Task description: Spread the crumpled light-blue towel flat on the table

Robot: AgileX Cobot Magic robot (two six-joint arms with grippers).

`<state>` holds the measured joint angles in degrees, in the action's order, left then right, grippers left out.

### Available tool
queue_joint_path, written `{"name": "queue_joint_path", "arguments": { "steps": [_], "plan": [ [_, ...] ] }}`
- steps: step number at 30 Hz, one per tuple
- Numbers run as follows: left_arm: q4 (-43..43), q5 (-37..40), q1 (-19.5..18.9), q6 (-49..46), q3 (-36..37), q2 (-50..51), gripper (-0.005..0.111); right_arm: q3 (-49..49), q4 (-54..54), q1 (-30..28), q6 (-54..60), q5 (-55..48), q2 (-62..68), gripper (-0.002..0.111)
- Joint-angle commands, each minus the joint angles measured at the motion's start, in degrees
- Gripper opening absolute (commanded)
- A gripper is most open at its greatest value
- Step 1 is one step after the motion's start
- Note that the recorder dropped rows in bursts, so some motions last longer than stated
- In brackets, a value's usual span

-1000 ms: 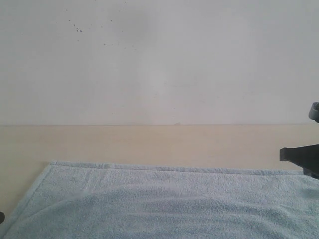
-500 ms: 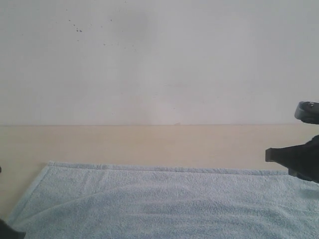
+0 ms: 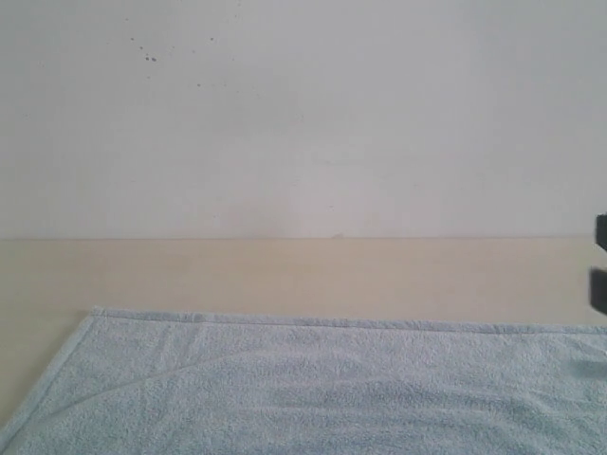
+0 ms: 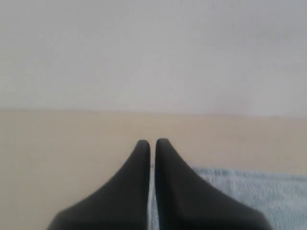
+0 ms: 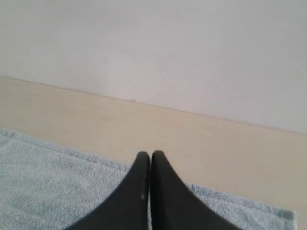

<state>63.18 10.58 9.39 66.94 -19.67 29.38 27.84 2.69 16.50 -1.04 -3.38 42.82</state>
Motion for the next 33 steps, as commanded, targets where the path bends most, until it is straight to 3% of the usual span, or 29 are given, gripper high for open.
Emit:
{"name": "queue_joint_path", "arguments": {
  "steps": [1, 6, 9, 13, 16, 20, 26, 33],
  "plan": [
    [1.4, 1.5, -0.8, 1.0, 3.7, -14.6, 0.004, -7.2, 0.5, 0.0, 1.0, 0.4, -15.5, 0.000],
    [0.5, 1.6, -0.8, 0.9, 8.1, -27.8, 0.004, -7.5, 2.7, 0.0, 2.8, -17.8, -29.8, 0.000],
    [0.2, 1.6, -0.8, 0.9, 10.5, -29.4, 0.004, -7.7, 7.2, 0.0, 2.9, -30.0, -36.0, 0.000],
    [-0.5, 1.1, -0.8, 0.9, 13.0, -27.0, 0.004, -7.8, 9.2, 0.0, -4.1, -26.2, -38.9, 0.000],
    [-3.4, 1.5, -0.8, 0.9, 13.8, -23.9, 0.004, -8.4, 10.2, 0.0, -12.1, -17.8, -38.4, 0.000],
    [-9.9, 1.5, -0.8, 2.0, 15.7, -20.9, 0.004, -12.1, 15.3, 0.0, -14.4, -6.5, -36.3, 0.000],
    [-10.0, 2.9, -0.8, 2.1, 19.7, -20.1, 0.004, -19.2, 21.5, 0.0, -14.0, -12.7, -29.6, 0.000],
    [-8.2, 2.7, -0.8, 2.6, 19.7, -20.0, 0.004, -22.6, 21.4, 0.0, -16.1, -9.5, -27.6, 0.000]
  ]
}}
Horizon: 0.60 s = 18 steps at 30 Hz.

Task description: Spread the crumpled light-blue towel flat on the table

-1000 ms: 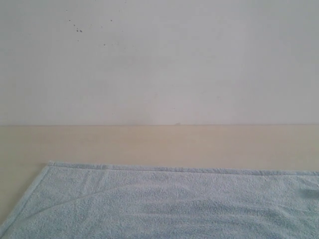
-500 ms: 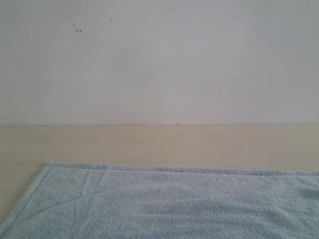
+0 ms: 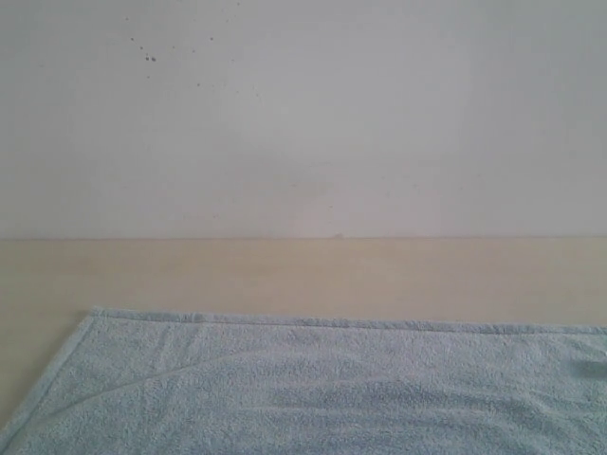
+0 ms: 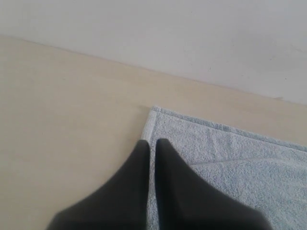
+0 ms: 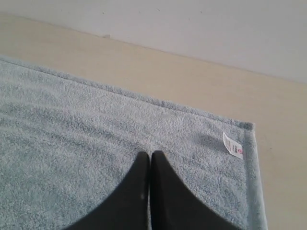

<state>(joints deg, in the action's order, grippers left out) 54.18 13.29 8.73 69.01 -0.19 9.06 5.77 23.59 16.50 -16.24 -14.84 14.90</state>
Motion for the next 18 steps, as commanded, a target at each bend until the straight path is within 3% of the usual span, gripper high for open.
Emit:
{"name": "queue_joint_path", "arguments": {
  "steps": [1, 18],
  "plan": [
    [0.6, 0.0, -0.1, 0.6, 0.2, 0.3, 0.004, -0.6, 0.5, 0.0, -1.6, 2.6, 0.3, 0.000],
    [1.4, 0.0, -0.1, 0.3, 0.2, 0.3, 0.004, -0.6, 0.3, 0.0, -2.7, 5.3, 0.3, 0.000]
  ]
}}
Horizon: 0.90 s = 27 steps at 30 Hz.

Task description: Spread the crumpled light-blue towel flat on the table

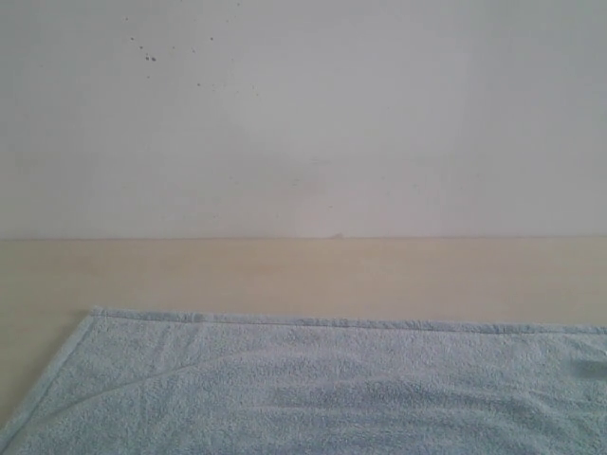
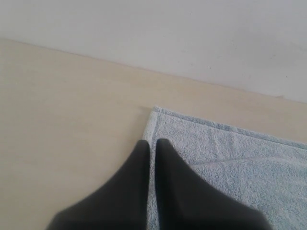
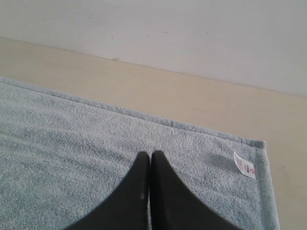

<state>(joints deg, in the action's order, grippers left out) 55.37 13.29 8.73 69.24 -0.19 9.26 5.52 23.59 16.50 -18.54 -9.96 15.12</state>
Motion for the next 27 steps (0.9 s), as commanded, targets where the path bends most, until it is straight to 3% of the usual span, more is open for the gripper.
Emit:
{"name": "queue_joint_path", "arguments": {
  "steps": [1, 6, 7, 10, 12, 15, 27],
  "plan": [
    [0.2, 0.0, -0.1, 0.1, 0.2, 0.1, 0.004, -1.1, 0.3, 0.0, -0.4, 0.7, -1.1, 0.000],
    [0.2, 0.0, -0.1, 0.1, 0.2, 0.1, 0.004, -5.5, 0.2, -1.7, 4.0, 3.8, -12.3, 0.000],
    [0.2, 0.0, -0.1, 0.1, 0.2, 0.1, 0.004, -5.5, -1.2, -2.1, 4.3, -1.1, -15.1, 0.000],
    [0.7, 0.2, -0.1, 0.1, 0.2, -0.1, 0.004, -5.5, -9.0, -4.5, 8.2, -2.2, -15.1, 0.000],
    [1.2, 0.2, -0.1, 0.1, 0.2, -0.1, 0.004, -5.5, -26.2, -6.2, 19.7, -8.4, -15.1, 0.000],
    [1.2, 0.1, -0.1, 0.1, 0.2, -0.1, 0.004, -5.5, -27.3, -9.8, 32.6, -9.3, -15.1, 0.000],
    [1.2, 0.1, -0.1, 0.1, 0.2, -0.1, 0.004, -5.5, -27.6, -10.8, 27.7, -8.7, -15.1, 0.000]
  ]
}}
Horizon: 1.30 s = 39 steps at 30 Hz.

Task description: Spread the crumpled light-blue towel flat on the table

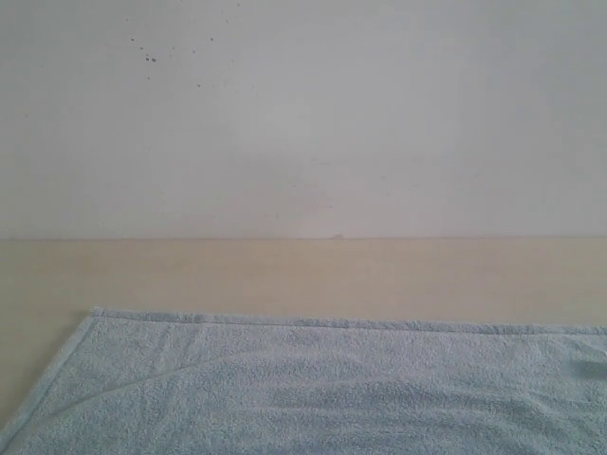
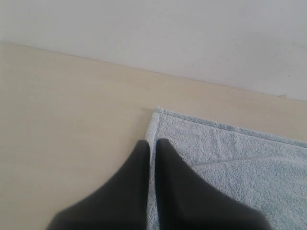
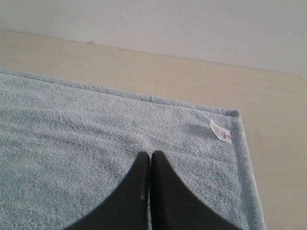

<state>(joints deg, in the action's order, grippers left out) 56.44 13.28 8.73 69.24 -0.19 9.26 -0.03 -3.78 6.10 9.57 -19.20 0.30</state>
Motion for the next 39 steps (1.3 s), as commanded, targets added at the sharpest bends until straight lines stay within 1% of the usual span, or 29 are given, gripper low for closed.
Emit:
{"name": "queue_joint_path", "arguments": {
  "steps": [1, 8, 10, 11, 12, 13, 14, 15, 16, 17, 18, 19, 22, 25, 26, 28, 29, 31, 35, 39],
  "plan": [
    [0.1, 0.1, -0.1, 0.1, 0.2, -0.1, 0.004, 0.0, -0.2, -0.4, -0.4, 0.5, -0.3, 0.000],
    [0.1, 0.0, 5.3, 0.1, 0.2, -0.2, 0.004, 0.0, -0.2, -0.4, -0.4, 0.5, -0.3, 0.000],
    [-0.2, 0.2, 5.8, -0.3, 0.2, -0.2, 0.004, 0.0, -0.2, -0.4, -0.4, 0.5, -0.3, 0.000],
    [-1.3, 1.1, 5.8, -2.0, 0.2, -0.2, 0.004, 0.0, -0.2, -0.4, -0.4, 0.5, -0.3, 0.000],
    [-4.9, 2.1, 5.8, -3.9, 0.2, -0.2, 0.004, 0.0, -0.2, -0.4, -0.4, 0.5, -0.3, 0.000],
    [-11.9, 2.2, 5.8, -5.4, 0.2, -0.4, 0.004, 0.0, -0.2, -0.4, -0.4, 0.5, -0.3, 0.000],
    [-22.8, 2.2, 5.8, -7.5, 0.2, -0.9, 0.004, 0.0, -0.2, -0.4, -0.4, 0.5, -0.3, 0.000],
    [-35.4, 3.2, 5.8, -11.0, 0.2, -1.5, 0.004, 0.0, -0.2, -0.4, -0.4, 0.5, -0.3, 0.000],
    [-43.9, 5.4, 5.7, -16.5, 0.2, -2.0, 0.004, 0.0, -0.2, -0.4, -0.4, 0.5, -0.3, 0.000],
    [-49.5, 7.3, 5.3, -22.4, 0.2, -2.7, 0.004, 0.0, -0.2, -0.4, -0.4, 0.5, -0.3, 0.000],
    [-50.9, 7.8, 4.7, -26.3, 0.2, -3.7, 0.004, 0.0, -0.2, -0.4, -0.4, 0.5, -0.3, 0.000],
    [-50.3, 7.7, 4.0, -28.8, 0.2, -4.8, 0.004, 0.0, -0.2, -0.4, -0.4, 0.5, -0.3, 0.000],
    [-49.5, 7.7, 0.5, -40.8, 0.2, -8.2, 0.004, 0.0, -0.2, -0.4, -0.4, 0.5, -0.3, 0.000],
    [-49.4, 7.7, -3.1, -54.5, 0.2, -9.3, 0.004, 0.0, -0.2, -0.4, -0.4, 0.5, -0.3, 0.000],
    [-49.4, 7.3, -3.6, -61.1, 0.2, -9.3, 0.004, 0.0, -0.2, -0.4, -0.4, 0.5, -0.3, 0.000],
    [-49.7, 7.5, -4.3, -67.3, 0.2, -9.3, 0.004, 0.0, -0.2, -0.4, -0.4, 0.5, -0.3, 0.000],
    [-49.9, 7.5, -4.3, -68.9, 0.2, -9.3, 0.004, 0.0, -0.2, -0.4, -0.4, 0.5, -0.3, 0.000],
    [-49.9, 7.5, -4.3, -68.9, 0.2, -9.3, 0.004, 0.0, -0.2, -0.4, -0.4, 0.5, -0.3, 0.000],
    [-49.3, 4.3, -4.2, -69.2, 0.2, -9.3, 0.004, 0.0, -0.2, -0.4, -0.4, 0.5, -0.3, 0.000],
    [-49.3, 4.2, -4.2, -69.2, 0.2, -9.3, 0.004, 0.0, -0.2, -0.4, -0.4, 0.5, -0.3, 0.000]
  ]
}}
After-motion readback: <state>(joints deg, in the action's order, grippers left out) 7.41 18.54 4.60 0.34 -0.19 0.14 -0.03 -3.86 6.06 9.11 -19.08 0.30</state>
